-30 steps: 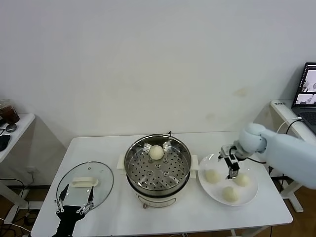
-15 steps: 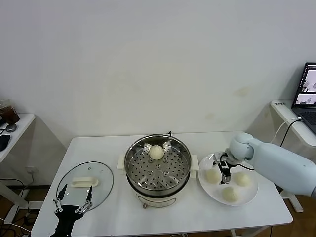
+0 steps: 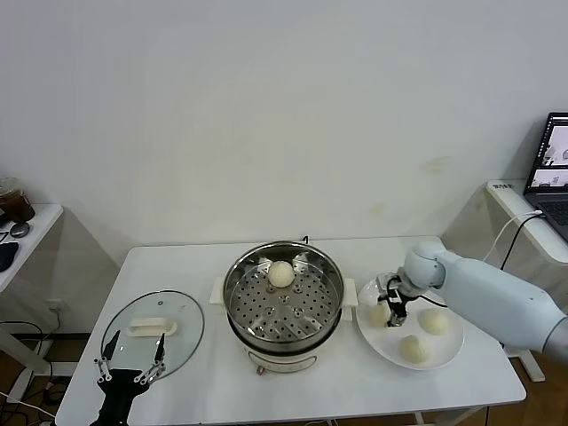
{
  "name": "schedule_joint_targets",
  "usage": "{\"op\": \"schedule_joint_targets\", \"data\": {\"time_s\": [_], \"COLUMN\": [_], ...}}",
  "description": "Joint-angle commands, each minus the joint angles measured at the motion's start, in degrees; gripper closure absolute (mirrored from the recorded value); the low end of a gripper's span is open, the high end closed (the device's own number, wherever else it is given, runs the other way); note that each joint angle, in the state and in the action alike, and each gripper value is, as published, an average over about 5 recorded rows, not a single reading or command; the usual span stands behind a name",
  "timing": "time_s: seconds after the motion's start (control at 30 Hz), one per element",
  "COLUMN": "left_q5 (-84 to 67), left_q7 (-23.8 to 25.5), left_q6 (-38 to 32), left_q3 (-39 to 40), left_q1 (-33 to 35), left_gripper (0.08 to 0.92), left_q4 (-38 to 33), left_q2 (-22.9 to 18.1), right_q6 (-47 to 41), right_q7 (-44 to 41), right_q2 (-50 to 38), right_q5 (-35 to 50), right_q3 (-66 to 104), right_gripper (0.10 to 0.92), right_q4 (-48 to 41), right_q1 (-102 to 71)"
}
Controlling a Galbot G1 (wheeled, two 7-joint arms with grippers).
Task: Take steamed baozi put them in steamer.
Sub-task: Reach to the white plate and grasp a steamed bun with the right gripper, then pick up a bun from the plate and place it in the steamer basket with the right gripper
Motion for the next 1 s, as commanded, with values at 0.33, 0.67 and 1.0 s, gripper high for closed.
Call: {"op": "schedule_joint_targets", "data": {"time_s": [0.33, 0.67, 1.0], "left_q5": [-0.2, -0.6, -0.4], "left_q7": [-0.1, 0.0, -0.8], "left_q6": [0.1, 0.8, 2.6], "left_q3": [0.6, 2.9, 2.7], "left_q1": [-0.4, -3.2, -4.1], "left_gripper": [0.177, 0.177, 0.177], "left_q4": [-0.1, 0.3, 0.8], "left_q2": [0.3, 1.9, 2.9], "right_q6": [-0.6, -4.1, -18.7], "right_q7": [-0.9, -0.9, 9.0], "right_q2": [-8.2, -6.9, 8.4], "right_q5": [7.6, 26.5, 45.2], "right_q3": [-5.2, -29.7, -34.2], "right_gripper": [0.554, 0.545, 0.54], "right_q4": [7.5, 17.3, 26.0], "right_q1": [12.8, 51.3, 54.3]}}
